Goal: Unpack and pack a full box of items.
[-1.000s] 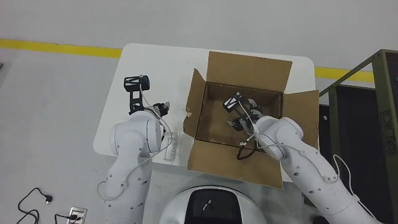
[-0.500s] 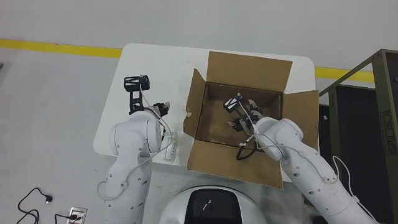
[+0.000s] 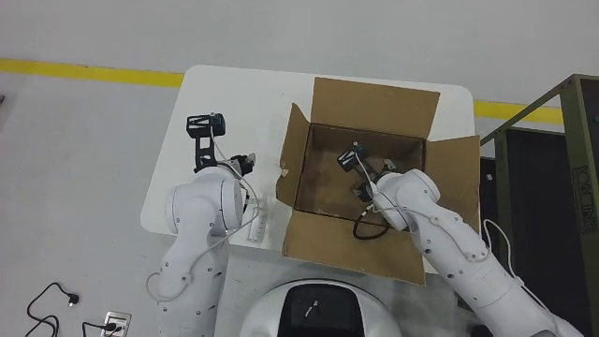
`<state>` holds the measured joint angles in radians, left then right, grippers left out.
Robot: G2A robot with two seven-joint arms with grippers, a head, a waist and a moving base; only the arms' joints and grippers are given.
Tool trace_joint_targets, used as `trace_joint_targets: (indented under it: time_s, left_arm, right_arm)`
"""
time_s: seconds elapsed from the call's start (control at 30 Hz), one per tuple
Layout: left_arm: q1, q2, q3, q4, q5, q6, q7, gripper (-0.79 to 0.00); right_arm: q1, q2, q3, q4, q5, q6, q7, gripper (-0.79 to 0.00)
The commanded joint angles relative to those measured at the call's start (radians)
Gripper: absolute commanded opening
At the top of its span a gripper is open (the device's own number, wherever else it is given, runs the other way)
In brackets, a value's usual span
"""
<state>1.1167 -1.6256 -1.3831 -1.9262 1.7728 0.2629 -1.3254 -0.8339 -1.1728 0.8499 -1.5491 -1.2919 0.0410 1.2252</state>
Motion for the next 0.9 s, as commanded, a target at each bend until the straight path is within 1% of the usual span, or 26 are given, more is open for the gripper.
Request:
trace_joint_targets:
  time_s: [0.0, 0.07, 0.13, 0.2, 0.27, 0.3, 0.33, 0.4, 0.47, 0.53, 0.6, 0.73, 0.87]
  left_arm:
    - [0.0, 0.0, 0.0, 0.0, 0.0, 0.0, 0.0, 0.0]
    - [0.0, 0.0, 0.0, 0.0, 0.0, 0.0, 0.0, 0.0]
    - [0.0, 0.0, 0.0, 0.0, 0.0, 0.0, 0.0, 0.0]
    - [0.0, 0.0, 0.0, 0.0, 0.0, 0.0, 0.0, 0.0]
    - [0.0, 0.0, 0.0, 0.0, 0.0, 0.0, 0.0, 0.0]
    - [0.0, 0.0, 0.0, 0.0, 0.0, 0.0, 0.0, 0.0]
    - [0.0, 0.0, 0.0, 0.0, 0.0, 0.0, 0.0, 0.0]
    - [0.0, 0.0, 0.0, 0.0, 0.0, 0.0, 0.0, 0.0]
    - [0.0, 0.0, 0.0, 0.0, 0.0, 0.0, 0.0, 0.0]
    - [0.0, 0.0, 0.0, 0.0, 0.0, 0.0, 0.0, 0.0]
    - [0.0, 0.0, 0.0, 0.0, 0.0, 0.0, 0.0, 0.0]
    - [0.0, 0.0, 0.0, 0.0, 0.0, 0.0, 0.0, 0.0]
    - [0.0, 0.0, 0.0, 0.0, 0.0, 0.0, 0.0, 0.0]
  right_arm:
    - [0.01, -0.008, -0.012, 0.012, 0.0, 0.012, 0.014, -0.058]
    - [0.015, -0.015, -0.021, 0.028, -0.003, 0.02, 0.015, -0.065]
    - [0.018, -0.021, -0.029, 0.047, -0.004, 0.024, 0.009, -0.095]
    - [0.022, -0.027, -0.036, 0.074, -0.003, 0.024, 0.003, -0.16]
    - [0.025, -0.034, -0.041, 0.101, 0.001, 0.029, -0.003, -0.179]
    - [0.029, -0.038, -0.045, 0.116, 0.006, 0.022, -0.004, -0.219]
    - [0.036, -0.042, -0.052, 0.132, -0.001, 0.016, -0.004, -0.28]
    - [0.041, -0.047, -0.057, 0.144, -0.004, 0.019, -0.01, -0.268]
    - [0.045, -0.052, -0.054, 0.156, -0.002, 0.024, -0.011, -0.32]
    - [0.046, -0.055, -0.049, 0.162, 0.0, 0.024, -0.013, -0.32]
    - [0.047, -0.057, -0.05, 0.166, -0.015, 0.022, -0.006, -0.394]
    - [0.046, -0.061, -0.04, 0.17, -0.024, 0.023, -0.003, -0.416]
    - [0.037, -0.064, -0.033, 0.173, -0.03, 0.013, 0.001, -0.416]
